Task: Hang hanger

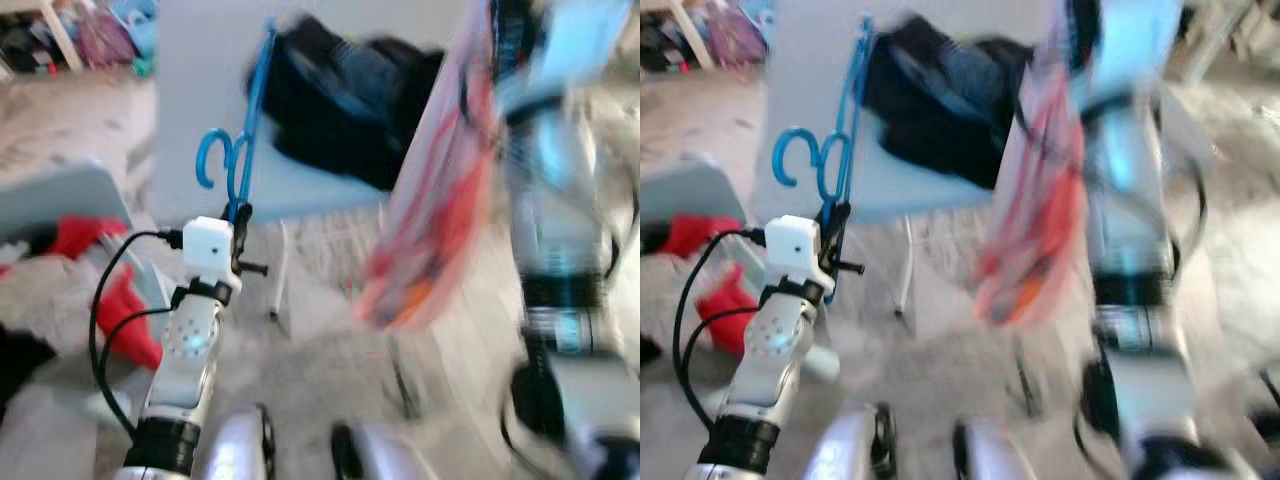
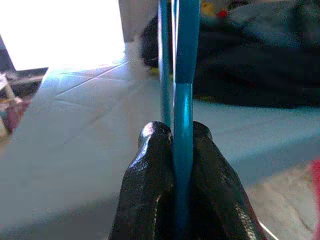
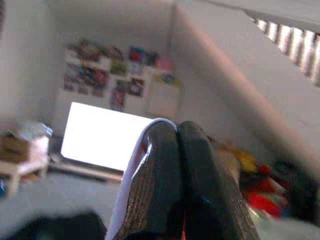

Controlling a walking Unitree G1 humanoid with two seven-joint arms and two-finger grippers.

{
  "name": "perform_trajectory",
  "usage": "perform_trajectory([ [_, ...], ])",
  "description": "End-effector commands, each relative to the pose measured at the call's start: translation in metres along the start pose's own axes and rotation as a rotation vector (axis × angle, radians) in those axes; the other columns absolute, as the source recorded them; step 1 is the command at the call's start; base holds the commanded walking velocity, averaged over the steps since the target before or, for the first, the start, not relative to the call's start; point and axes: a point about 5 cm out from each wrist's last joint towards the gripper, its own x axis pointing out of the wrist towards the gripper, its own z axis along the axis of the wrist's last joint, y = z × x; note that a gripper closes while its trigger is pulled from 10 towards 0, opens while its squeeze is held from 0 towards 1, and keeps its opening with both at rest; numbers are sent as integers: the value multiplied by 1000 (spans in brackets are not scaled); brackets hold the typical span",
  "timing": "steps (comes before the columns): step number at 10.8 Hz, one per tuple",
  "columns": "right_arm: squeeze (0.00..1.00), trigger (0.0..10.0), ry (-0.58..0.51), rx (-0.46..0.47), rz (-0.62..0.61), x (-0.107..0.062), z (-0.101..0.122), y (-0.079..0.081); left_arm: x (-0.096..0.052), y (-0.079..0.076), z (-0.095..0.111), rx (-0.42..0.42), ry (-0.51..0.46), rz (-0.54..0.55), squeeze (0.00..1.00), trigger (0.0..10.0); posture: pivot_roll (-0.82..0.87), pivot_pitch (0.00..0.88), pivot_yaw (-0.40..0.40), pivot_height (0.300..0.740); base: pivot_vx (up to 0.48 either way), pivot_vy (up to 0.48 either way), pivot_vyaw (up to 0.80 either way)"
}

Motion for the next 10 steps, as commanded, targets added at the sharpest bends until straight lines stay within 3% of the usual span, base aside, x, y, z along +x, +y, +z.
perform_trajectory([
  [1,0,0,-28,7,41,10,3,6,-1,0,-3,5,17,9,0,10000,-53,183,-31,740,371,0,0],
  [3,0,0,-75,18,75,24,11,13,-1,-2,-3,4,16,11,0,10000,-51,185,-34,740,369,0,0],
  [5,0,0,-162,19,78,51,31,14,0,-5,-3,-1,12,6,0,10000,-54,184,-36,740,373,0,0],
  [6,0,0,-226,28,67,73,55,13,1,-6,-2,-3,7,6,0,10000,-53,182,-40,740,375,0,0],
  [10,0,0,-416,86,55,114,124,19,2,-10,-2,-9,3,25,0,10000,-30,174,-61,740,365,0,0],
])
